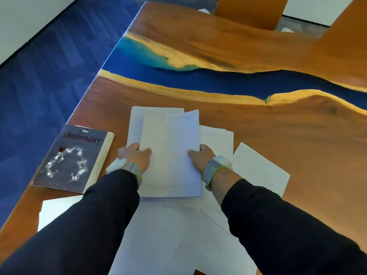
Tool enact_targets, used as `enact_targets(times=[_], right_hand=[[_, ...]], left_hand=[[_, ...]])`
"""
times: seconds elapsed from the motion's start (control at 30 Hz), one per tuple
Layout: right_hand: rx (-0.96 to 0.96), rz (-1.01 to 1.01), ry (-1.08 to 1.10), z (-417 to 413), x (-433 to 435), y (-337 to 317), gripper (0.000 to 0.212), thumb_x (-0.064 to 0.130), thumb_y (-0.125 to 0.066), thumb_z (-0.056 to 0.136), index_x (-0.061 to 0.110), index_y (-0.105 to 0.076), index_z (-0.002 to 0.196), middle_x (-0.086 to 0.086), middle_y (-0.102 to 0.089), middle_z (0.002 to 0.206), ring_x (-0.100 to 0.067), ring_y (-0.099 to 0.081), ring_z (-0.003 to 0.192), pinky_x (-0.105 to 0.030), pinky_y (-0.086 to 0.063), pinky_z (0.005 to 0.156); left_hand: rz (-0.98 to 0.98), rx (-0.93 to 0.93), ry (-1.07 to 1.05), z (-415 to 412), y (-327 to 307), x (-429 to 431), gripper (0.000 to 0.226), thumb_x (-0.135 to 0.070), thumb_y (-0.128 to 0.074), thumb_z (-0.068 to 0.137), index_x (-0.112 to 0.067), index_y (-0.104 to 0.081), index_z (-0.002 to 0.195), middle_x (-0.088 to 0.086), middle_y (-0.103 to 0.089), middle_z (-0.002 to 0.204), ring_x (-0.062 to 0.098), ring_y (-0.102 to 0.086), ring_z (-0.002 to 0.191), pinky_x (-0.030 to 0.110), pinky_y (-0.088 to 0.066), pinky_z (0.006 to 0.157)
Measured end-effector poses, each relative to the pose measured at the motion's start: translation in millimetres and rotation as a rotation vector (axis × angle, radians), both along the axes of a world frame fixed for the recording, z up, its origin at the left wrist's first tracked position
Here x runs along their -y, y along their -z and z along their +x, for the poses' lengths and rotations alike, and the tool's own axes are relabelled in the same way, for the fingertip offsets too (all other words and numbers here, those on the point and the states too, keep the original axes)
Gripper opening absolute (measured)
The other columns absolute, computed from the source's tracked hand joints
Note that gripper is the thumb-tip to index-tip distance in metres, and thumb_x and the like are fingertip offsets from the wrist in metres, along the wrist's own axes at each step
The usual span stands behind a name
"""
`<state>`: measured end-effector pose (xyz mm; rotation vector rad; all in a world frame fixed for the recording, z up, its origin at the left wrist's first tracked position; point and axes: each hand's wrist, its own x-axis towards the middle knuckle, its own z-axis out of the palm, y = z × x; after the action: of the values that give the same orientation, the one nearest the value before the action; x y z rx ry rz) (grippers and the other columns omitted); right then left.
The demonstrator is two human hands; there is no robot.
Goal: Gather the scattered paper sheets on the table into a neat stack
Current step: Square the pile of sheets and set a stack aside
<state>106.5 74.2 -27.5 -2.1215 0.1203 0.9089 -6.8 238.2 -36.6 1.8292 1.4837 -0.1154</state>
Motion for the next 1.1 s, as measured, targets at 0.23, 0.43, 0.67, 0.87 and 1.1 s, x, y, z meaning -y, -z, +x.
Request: enact_targets(times=[0.23, 0.43, 0.67, 0.87, 1.1], right_hand=[[-0.123, 0.063, 0.129, 0.0, -15.6, 14.4, 0.009, 0.021, -0.056, 0.086, 0.016, -0.051, 0.091, -0.011, -0.055, 0.083, -0.026, -0.052, 0.07, -0.031, -0.044, 0.061], [-0.149, 0.0, 0.071, 4.0, -15.2, 23.1, 0.043, 0.03, -0.06, 0.084, 0.01, -0.053, 0.121, -0.01, -0.055, 0.102, -0.027, -0.054, 0.085, -0.029, -0.043, 0.066], [-0.166, 0.012, 0.08, -0.3, -17.0, 26.3, 0.067, 0.027, -0.059, 0.085, 0.012, -0.033, 0.145, -0.016, -0.055, 0.127, -0.038, -0.058, 0.11, -0.046, -0.053, 0.092], [-0.156, 0.064, 0.063, -3.2, -11.5, 28.2, 0.065, 0.025, -0.061, 0.085, 0.019, -0.032, 0.142, -0.009, -0.056, 0.117, -0.033, -0.059, 0.101, -0.047, -0.054, 0.09], [-0.199, 0.12, 0.08, 0.4, 4.1, 25.4, 0.058, 0.025, -0.061, 0.085, 0.016, -0.04, 0.138, -0.01, -0.059, 0.116, -0.035, -0.06, 0.104, -0.051, -0.052, 0.093]], left_hand=[[0.009, -0.046, -0.084, 7.9, 10.9, -8.8, 0.024, -0.031, -0.066, 0.085, -0.01, -0.058, 0.078, 0.007, -0.047, 0.094, 0.027, -0.057, 0.075, 0.03, -0.051, 0.062], [-0.003, -0.062, -0.018, 11.7, 9.7, -15.1, 0.021, -0.031, -0.06, 0.089, -0.009, -0.061, 0.091, 0.013, -0.054, 0.11, 0.029, -0.056, 0.076, 0.03, -0.044, 0.06], [-0.015, -0.014, -0.05, 14.2, 8.7, -14.6, 0.027, -0.027, -0.063, 0.089, -0.009, -0.063, 0.109, 0.016, -0.05, 0.122, 0.031, -0.057, 0.089, 0.035, -0.05, 0.073], [-0.111, 0.154, -0.095, 12.4, 4.6, -12.7, 0.073, -0.019, -0.072, 0.089, -0.019, -0.032, 0.15, 0.011, -0.058, 0.135, 0.031, -0.06, 0.108, 0.036, -0.045, 0.083], [0.054, 0.147, 0.166, 15.7, -17.5, -12.5, 0.024, -0.014, -0.048, 0.101, -0.011, -0.059, 0.122, 0.014, -0.067, 0.111, 0.032, -0.062, 0.094, 0.036, -0.047, 0.077]])
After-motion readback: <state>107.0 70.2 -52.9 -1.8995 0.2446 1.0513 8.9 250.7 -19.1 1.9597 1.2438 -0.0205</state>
